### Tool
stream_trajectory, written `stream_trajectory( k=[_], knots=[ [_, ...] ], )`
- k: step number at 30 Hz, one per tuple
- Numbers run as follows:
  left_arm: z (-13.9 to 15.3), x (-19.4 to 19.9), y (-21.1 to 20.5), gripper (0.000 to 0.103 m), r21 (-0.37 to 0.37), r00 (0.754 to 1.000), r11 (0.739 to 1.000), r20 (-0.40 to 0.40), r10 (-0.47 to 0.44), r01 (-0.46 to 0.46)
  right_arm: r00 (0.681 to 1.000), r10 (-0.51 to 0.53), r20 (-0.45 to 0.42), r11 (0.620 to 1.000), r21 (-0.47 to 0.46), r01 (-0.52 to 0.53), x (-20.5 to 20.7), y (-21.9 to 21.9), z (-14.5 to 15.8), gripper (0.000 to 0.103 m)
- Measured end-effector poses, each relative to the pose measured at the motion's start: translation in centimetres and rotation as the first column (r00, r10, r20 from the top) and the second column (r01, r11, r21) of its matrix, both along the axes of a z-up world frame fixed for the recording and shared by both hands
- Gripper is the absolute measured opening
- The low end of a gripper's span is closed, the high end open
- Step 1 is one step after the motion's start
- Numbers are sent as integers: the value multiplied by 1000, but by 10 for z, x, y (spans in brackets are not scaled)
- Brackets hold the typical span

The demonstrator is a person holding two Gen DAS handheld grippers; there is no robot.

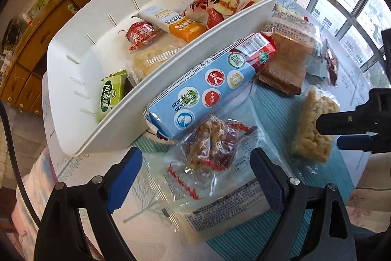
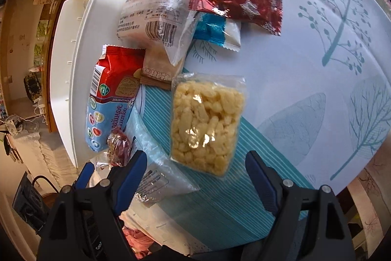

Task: Organize snacks
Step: 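Move the left tool to the clear nut bag while the right tool approaches the puffed snack bag, then grasp the clear nut bag with the left tool while the right tool grasps the puffed snack bag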

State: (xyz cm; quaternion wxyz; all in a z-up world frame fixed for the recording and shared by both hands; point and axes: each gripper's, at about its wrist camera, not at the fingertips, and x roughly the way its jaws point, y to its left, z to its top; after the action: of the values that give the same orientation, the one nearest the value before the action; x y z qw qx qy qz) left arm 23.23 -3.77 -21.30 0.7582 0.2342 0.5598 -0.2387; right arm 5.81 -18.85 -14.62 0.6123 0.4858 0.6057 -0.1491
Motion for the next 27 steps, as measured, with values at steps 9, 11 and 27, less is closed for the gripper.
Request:
stream_trajectory(
  k=[9, 11, 27],
  knots=[
    [-24, 7, -15, 89, 37, 1000, 999, -17, -18, 19, 995, 39, -93, 998, -49, -44, 20, 3, -6, 74],
    [-26, 8, -18, 89, 35, 1000, 999, -26, -14, 15, 993, 31, -110, 998, -53, -37, 25, 1, -7, 72],
    [-43, 34, -15, 83, -19, 997, 999, -71, 41, -42, 989, 17, -148, 998, -65, -26, 36, -15, -16, 61]
  ],
)
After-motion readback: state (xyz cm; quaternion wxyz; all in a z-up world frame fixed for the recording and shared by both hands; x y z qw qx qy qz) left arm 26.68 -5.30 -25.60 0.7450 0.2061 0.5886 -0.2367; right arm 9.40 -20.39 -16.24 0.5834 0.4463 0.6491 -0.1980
